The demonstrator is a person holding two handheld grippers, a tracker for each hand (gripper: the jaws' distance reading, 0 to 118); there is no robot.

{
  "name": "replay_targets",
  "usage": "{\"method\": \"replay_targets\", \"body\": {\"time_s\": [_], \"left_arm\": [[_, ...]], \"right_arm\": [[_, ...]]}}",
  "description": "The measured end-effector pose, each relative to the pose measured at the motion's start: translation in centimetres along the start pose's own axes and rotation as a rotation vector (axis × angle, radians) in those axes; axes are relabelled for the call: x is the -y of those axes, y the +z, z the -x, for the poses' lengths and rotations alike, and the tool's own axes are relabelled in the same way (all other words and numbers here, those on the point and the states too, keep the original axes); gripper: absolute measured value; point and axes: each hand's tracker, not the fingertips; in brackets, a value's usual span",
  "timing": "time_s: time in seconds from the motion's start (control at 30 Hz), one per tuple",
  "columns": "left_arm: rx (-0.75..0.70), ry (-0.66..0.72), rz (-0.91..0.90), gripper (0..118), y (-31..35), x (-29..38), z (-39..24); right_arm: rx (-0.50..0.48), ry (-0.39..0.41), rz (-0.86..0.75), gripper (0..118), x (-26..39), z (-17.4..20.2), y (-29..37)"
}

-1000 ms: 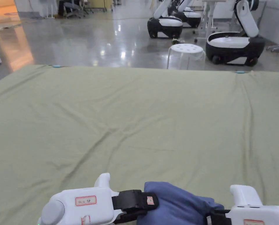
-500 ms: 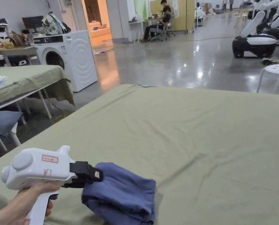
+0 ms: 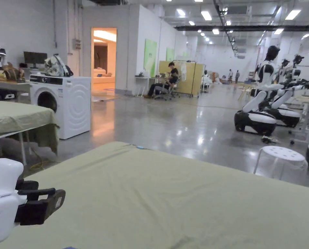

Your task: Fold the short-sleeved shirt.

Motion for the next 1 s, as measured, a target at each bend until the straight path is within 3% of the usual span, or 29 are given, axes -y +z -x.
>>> {"method": "replay_targets", "body": {"time_s": [0.1, 0.23, 0.37, 0.4, 0.43, 0.47, 0.53, 0.6, 0.67, 1.0], "left_arm": [[0.065, -0.007, -0.174, 61, 3.2, -0.3, -5.6], [0.095, -0.045, -0.335, 61, 4.9, 0.1, -12.3], [0.122, -0.063, -0.419, 56, 5.4, 1.3, -18.3], [0.142, -0.072, -0.422, 43, 5.4, 1.7, -19.4], [0.136, -0.078, -0.42, 18, 5.1, 2.5, -20.0], [0.054, -0.135, -0.414, 4, 4.8, 3.0, -21.3], [-0.031, -0.194, -0.45, 3, 4.5, 4.5, -22.7], [-0.02, -0.128, -0.389, 3, 4.7, 5.0, -23.3], [0.042, -0.057, -0.385, 3, 4.2, 5.8, -22.8], [0.059, -0.042, -0.354, 3, 4.8, 5.7, -21.8]], "right_arm": [[0.029, 0.045, -0.132, 0, -1.5, 0.2, 1.5], [0.111, 0.173, -0.24, 0, -3.1, 1.2, 2.9], [0.129, 0.205, -0.322, 0, -3.6, 1.4, 3.5], [0.151, 0.195, -0.337, 0, -3.5, 1.5, 3.8], [0.169, 0.18, -0.342, 0, -3.4, 1.7, 4.0], [0.172, 0.166, -0.346, 0, -3.1, 1.8, 4.3], [0.164, 0.158, -0.352, 0, -1.9, 1.8, 4.7], [0.242, 0.139, -0.347, 0, -0.6, 2.4, 4.6], [0.247, 0.14, -0.342, 0, 0.5, 2.7, 4.3], [0.325, 0.175, -0.352, 0, 0.9, 2.8, 4.4]]}}
